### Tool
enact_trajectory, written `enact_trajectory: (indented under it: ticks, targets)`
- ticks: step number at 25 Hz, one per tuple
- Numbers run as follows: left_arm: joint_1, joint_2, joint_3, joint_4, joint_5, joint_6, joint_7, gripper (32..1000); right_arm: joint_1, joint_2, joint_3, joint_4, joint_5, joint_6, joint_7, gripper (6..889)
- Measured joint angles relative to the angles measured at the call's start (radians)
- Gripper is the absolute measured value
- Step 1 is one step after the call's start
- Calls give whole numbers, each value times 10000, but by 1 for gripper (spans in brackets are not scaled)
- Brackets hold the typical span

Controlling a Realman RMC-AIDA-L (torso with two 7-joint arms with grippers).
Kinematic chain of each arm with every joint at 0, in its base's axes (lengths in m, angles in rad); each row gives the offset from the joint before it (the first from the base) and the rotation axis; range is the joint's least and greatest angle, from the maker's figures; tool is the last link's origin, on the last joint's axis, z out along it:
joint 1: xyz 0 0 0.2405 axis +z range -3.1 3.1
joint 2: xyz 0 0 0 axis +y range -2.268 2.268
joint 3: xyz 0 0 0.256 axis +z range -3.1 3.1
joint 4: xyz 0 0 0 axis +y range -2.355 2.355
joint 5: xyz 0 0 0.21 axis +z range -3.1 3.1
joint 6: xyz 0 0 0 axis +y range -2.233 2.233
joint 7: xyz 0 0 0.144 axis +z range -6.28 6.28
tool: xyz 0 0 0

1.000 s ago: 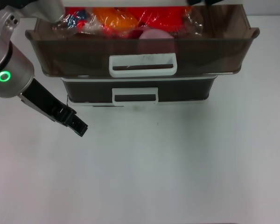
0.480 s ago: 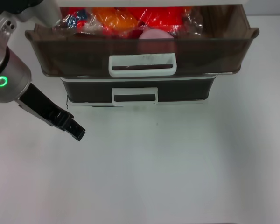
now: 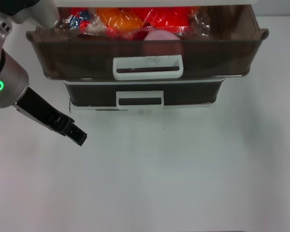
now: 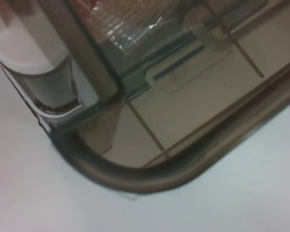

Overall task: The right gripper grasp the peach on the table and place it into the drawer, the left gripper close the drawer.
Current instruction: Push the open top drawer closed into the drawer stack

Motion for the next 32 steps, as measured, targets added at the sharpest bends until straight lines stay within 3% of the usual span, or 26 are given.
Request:
enact_trajectory:
  ticks: [4, 10, 14, 17, 21, 24, 32]
  targets:
    - [-8, -2, 0, 118, 21, -35, -16, 815, 162, 268, -29, 1023, -778, -679, -604, 743]
    - [62, -31, 145, 413, -27, -101, -27, 815, 427, 293, -82, 2215, -883, -1383, -1013, 743]
    - [294, -58, 742, 1064, -217, -138, -42, 815, 583, 274, -91, 2808, -898, -1740, -1159, 743]
    - [263, -35, 1264, 1534, -747, -134, -7, 816, 656, 249, -94, 3042, -907, -1821, -1206, 743]
    - [-142, 16, 2005, 2076, -1417, -118, 217, 816, 716, 229, -72, 3127, -912, -1831, -1215, 743]
    - [-728, 23, 2492, 2211, -1594, -123, 360, 816, 778, 256, -56, 3139, -914, -1835, -1265, 743]
    - [-1848, 30, 2809, 2054, -2286, -140, 698, 816, 1095, 302, -102, 3158, -914, -1836, -1295, 743]
